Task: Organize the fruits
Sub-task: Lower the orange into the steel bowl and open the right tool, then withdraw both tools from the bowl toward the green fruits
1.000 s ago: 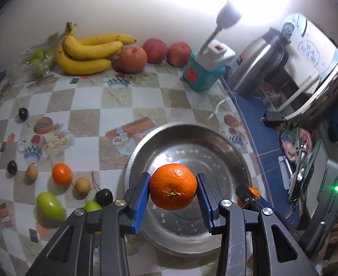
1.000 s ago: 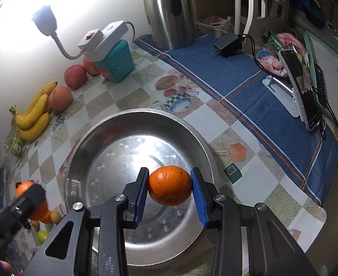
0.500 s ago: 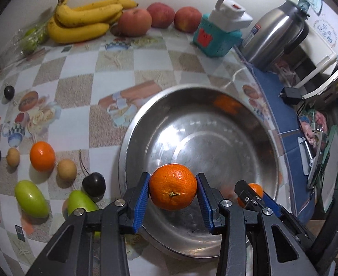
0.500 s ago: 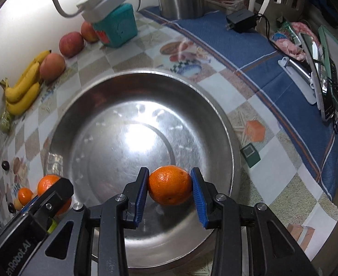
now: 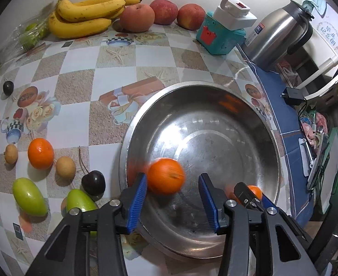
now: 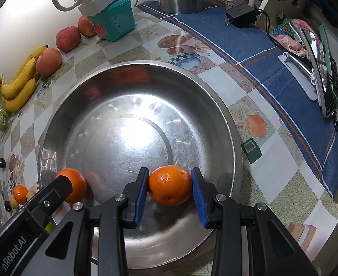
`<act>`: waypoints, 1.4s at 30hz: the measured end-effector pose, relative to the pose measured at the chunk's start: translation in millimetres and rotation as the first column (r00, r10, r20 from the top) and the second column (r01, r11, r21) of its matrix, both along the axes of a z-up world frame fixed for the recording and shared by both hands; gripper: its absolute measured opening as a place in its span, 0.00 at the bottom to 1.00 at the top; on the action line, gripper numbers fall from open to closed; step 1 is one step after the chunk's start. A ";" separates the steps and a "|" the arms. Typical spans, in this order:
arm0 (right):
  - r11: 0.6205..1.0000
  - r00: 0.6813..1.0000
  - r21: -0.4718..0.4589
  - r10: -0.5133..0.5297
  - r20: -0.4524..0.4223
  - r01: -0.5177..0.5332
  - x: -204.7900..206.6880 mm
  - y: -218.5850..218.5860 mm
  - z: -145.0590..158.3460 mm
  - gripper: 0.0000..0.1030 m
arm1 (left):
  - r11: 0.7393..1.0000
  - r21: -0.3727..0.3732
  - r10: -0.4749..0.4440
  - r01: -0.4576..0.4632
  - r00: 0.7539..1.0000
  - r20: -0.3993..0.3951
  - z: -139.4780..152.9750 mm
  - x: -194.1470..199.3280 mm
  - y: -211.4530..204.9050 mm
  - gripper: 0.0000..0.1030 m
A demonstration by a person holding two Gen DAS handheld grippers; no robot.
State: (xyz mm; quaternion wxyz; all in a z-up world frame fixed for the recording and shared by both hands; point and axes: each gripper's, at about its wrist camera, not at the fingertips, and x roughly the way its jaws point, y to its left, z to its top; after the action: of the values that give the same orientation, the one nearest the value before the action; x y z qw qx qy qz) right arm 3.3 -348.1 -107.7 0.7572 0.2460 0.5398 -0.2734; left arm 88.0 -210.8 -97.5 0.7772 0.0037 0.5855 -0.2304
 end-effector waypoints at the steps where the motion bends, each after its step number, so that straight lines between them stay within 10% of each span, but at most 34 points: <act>1: 1.000 1.000 -0.001 0.000 0.005 0.000 -0.1 0.0 0.8 0.38 | 1.000 -0.006 -0.001 0.001 1.000 -0.001 1.3 -0.3 0.3 0.54; 22: 0.999 0.993 -0.045 -0.007 0.118 0.012 -4.0 -0.8 29.7 0.38 | 0.990 0.063 0.114 -0.124 0.984 0.138 45.3 6.0 37.5 0.70; 32: 0.996 0.991 -0.064 0.071 0.112 -0.065 2.5 15.9 31.0 0.39 | 0.961 0.151 0.194 -0.230 0.955 0.223 50.3 14.3 57.0 0.95; 42: 0.989 0.986 -0.090 0.123 0.112 -0.113 7.1 25.8 31.9 0.70 | 0.924 0.211 0.276 -0.319 0.938 0.209 37.2 22.7 74.6 1.00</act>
State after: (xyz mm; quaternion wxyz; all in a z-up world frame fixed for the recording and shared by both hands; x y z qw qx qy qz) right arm 10.4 -322.3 -75.8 0.8122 0.1973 0.4961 -0.2353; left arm 110.7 -136.2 -60.3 0.8455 0.0294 0.5320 -0.0353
